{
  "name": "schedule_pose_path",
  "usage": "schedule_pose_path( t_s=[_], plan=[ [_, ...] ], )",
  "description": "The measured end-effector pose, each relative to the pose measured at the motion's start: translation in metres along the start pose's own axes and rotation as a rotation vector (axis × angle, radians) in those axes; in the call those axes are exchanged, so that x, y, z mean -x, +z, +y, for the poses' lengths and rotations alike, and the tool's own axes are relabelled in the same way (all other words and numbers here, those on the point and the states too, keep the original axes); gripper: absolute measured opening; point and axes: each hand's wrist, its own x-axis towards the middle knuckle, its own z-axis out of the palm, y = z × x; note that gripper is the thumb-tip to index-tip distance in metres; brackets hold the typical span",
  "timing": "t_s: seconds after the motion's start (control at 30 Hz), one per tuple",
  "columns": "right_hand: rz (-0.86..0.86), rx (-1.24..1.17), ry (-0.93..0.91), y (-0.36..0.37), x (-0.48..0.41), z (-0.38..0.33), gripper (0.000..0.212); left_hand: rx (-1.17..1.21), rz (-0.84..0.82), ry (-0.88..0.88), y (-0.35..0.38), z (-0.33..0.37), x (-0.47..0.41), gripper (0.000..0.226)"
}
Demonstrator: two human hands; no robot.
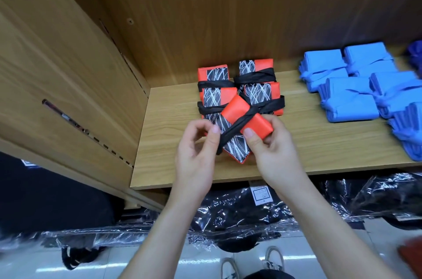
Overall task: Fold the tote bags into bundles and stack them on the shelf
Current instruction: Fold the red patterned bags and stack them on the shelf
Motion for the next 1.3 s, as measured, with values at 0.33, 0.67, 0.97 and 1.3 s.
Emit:
schedule_pose_path(
  t_s=[0.33,0.67,0.97,1.3],
  plan=[
    [0.238,0.256,-0.317,0.012,0.01,0.007,0.026,0.223,0.032,-0.262,0.02,-0.009,0.02,0.037],
    [-0.084,0.514,-0.369,-0.004,0.011,0.0,0.033,0.054,-0.177,-0.246,-0.013,0.013,-0.004,0.033],
    [-0.217,0.615,-0.36,-0.006,0.012,-0.007,0.028,0.079,-0.186,-0.251,0.001,0.014,-0.006,0.027],
    [-0.298,0.195,-0.114,-0.024,0.001,-0.008,0.031,0.114,-0.009,-0.19,0.004,0.011,-0.006,0.025]
  ],
)
